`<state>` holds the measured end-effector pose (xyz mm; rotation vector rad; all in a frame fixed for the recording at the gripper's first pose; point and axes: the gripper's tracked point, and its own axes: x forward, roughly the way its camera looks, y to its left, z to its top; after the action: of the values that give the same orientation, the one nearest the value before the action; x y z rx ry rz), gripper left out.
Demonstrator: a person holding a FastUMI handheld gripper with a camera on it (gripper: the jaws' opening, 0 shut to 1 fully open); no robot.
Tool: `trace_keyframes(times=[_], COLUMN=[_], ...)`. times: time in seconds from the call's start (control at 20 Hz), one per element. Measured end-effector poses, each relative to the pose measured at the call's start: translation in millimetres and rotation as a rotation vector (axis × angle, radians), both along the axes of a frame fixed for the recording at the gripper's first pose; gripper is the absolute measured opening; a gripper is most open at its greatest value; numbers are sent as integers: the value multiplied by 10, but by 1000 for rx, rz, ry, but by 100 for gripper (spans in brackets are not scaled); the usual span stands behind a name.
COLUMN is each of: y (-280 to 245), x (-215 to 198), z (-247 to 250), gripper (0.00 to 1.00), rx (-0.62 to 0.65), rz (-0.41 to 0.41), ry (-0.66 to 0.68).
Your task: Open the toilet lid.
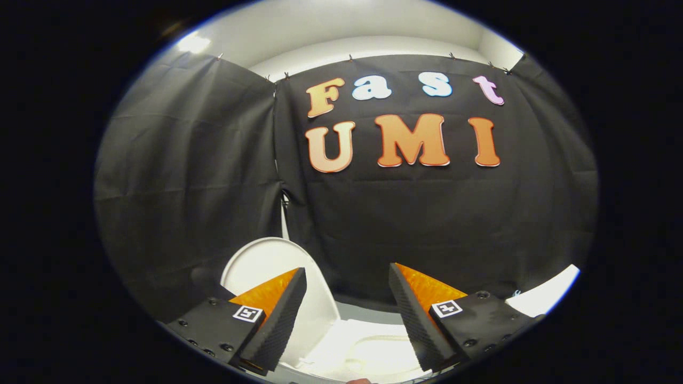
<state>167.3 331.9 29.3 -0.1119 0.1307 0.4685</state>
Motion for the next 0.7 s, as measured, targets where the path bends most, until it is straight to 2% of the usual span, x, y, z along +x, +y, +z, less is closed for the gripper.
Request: trace_keyframes(times=[0.4, 0.7], y=[-1622, -2430], x=[27, -231], z=[-153, -180], gripper=[99, 99], rx=[4, -39], rz=[-172, -229], ry=[12, -23])
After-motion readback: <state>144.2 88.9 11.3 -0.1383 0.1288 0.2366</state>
